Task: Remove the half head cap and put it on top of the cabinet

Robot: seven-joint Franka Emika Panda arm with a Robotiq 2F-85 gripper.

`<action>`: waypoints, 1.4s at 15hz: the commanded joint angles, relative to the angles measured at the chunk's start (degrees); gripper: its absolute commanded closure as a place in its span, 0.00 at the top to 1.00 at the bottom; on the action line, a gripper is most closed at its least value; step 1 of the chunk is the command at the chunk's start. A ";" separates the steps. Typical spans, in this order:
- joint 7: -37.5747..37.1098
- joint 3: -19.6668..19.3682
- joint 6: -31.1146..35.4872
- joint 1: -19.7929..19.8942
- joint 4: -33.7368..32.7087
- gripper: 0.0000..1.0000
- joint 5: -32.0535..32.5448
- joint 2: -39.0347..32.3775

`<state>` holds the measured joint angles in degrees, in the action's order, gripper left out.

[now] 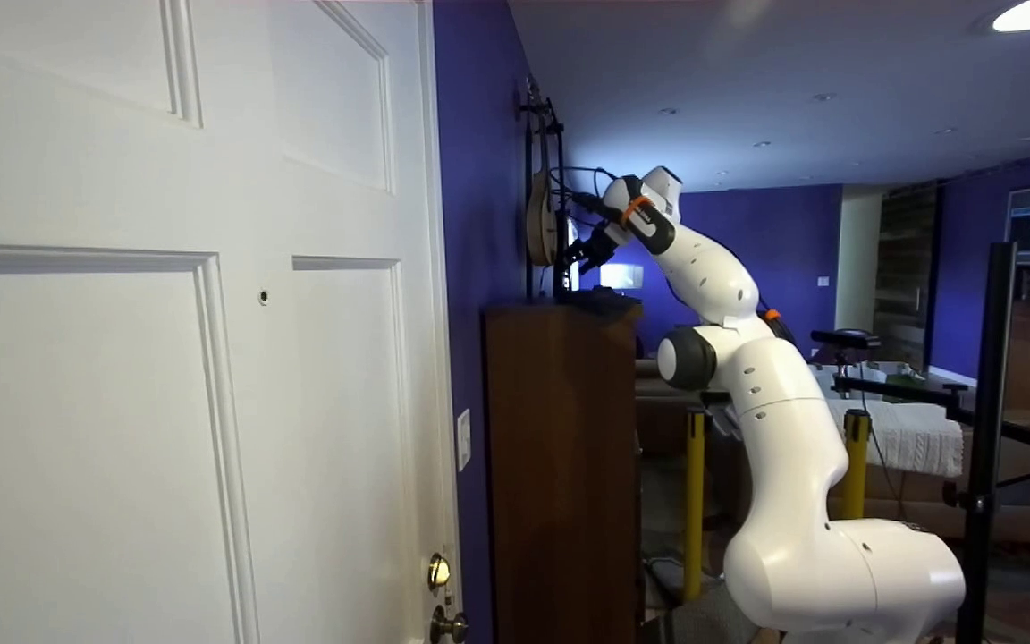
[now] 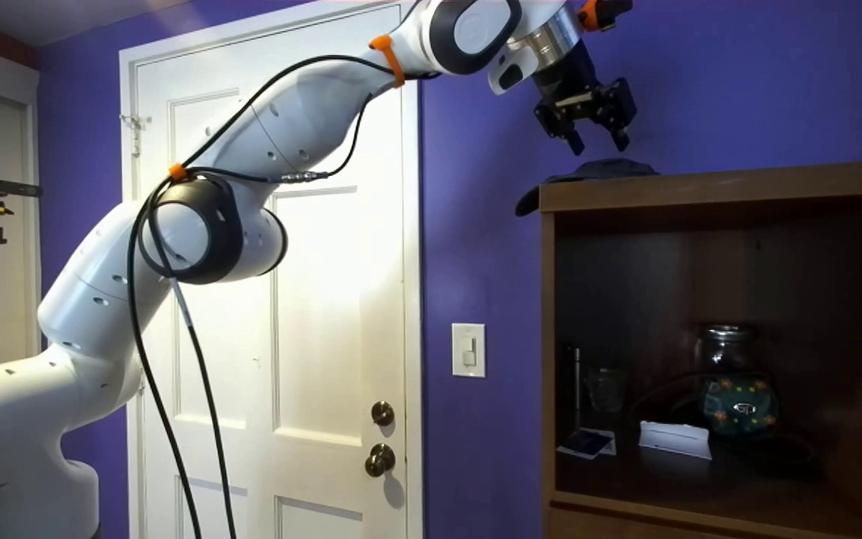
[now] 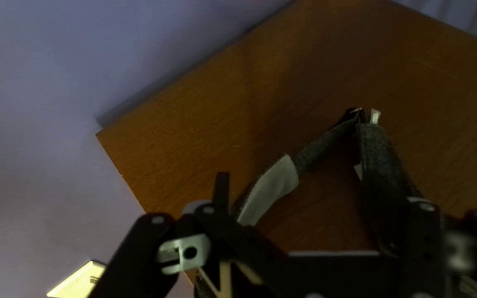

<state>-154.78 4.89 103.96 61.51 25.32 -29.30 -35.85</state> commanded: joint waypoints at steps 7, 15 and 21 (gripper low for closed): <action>17.32 -1.98 -4.24 -0.75 1.11 1.00 5.30 9.02; 38.49 -1.91 -19.37 -0.23 1.43 1.00 4.56 12.61; 54.41 -4.06 -27.23 -2.47 0.70 1.00 7.78 14.62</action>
<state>-107.50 2.86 79.30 60.81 25.25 -23.83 -23.09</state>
